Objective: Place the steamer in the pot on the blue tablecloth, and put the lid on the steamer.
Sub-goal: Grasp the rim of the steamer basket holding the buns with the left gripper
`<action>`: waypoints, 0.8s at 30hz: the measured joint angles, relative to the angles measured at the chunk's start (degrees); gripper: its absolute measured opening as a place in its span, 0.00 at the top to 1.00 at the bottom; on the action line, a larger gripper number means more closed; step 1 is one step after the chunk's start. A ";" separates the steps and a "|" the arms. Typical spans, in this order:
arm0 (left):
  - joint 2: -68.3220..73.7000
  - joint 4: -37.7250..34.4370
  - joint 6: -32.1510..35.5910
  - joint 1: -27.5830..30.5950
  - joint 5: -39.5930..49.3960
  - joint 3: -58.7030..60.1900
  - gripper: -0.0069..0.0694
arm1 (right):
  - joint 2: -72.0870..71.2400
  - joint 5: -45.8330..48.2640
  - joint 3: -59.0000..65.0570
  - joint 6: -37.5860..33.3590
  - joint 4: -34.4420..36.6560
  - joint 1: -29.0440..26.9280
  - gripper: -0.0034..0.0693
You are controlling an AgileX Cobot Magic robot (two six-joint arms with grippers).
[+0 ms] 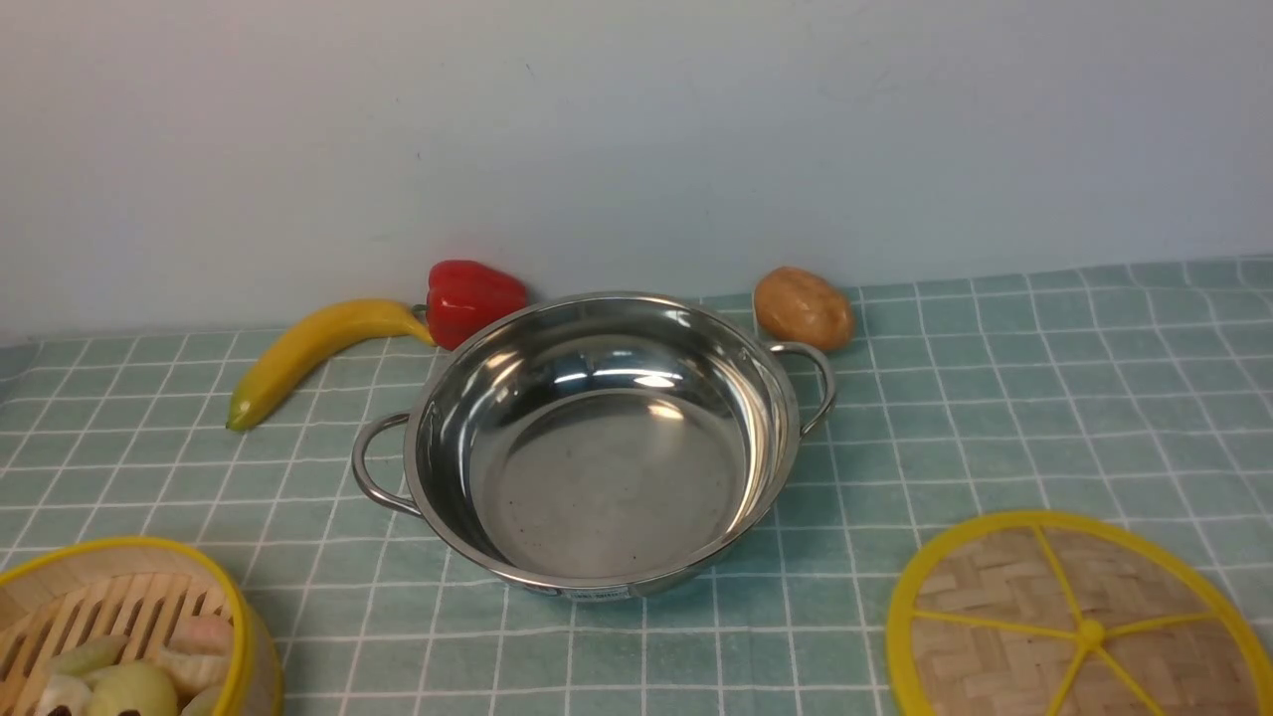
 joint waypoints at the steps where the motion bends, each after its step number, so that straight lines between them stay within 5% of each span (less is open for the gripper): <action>1: 0.00 -0.72 -0.30 0.00 -0.29 0.00 0.59 | 0.00 0.00 0.00 0.00 0.00 0.00 0.62; 7: 0.00 -21.26 -4.67 0.00 -8.52 0.00 0.59 | 0.00 0.00 0.00 0.00 0.00 0.00 0.62; 16: 0.00 -27.20 -6.27 0.00 -14.63 0.00 0.59 | 0.00 0.00 0.00 0.00 0.00 0.00 0.62; 24: -0.04 -25.68 -4.09 0.00 -0.99 -12.07 0.59 | 0.00 0.00 0.00 0.00 0.00 0.00 0.62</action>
